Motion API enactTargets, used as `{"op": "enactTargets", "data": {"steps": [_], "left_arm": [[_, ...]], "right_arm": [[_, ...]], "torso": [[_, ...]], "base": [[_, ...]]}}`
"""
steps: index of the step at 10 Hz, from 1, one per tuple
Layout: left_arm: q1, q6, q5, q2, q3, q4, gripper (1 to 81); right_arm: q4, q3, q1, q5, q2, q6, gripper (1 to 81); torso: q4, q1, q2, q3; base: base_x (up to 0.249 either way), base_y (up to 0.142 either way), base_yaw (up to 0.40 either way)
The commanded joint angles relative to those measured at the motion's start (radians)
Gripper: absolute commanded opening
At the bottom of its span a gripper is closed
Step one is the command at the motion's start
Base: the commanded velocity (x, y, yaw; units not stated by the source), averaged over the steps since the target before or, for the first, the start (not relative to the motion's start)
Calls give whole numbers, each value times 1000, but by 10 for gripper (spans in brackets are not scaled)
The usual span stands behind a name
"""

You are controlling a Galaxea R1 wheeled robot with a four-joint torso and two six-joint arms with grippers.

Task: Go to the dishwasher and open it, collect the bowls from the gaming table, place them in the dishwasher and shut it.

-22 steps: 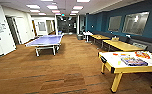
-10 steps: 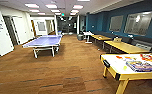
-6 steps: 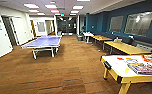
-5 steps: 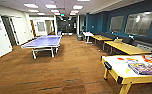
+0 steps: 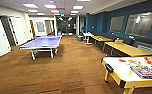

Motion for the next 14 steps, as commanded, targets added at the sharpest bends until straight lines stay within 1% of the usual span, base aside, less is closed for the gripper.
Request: {"op": "enactTargets", "data": {"steps": [1, 3, 11, 14], "left_arm": [[-36, 5, 54, -6, -1, -4, 811], [-36, 5, 54, -6, -1, -5, 811], [-36, 6, 54, -5, -1, -2, 811], [-34, 6, 54, -5, -1, -2, 811]], "right_arm": [[-10, 4, 51, -40, 1, -3, 811], [-10, 4, 53, -40, 1, -3, 811], [-10, 4, 49, -40, 1, -3, 811], [-10, 4, 48, -40, 3, -3, 811]], "torso": [[0, 0, 0, 0], [0, 0, 0, 0], [0, 0, 0, 0], [0, 0, 0, 0]], "base": [[149, 0, 0], [149, 0, 0], [148, 84, 0], [145, 0, 0]]}}
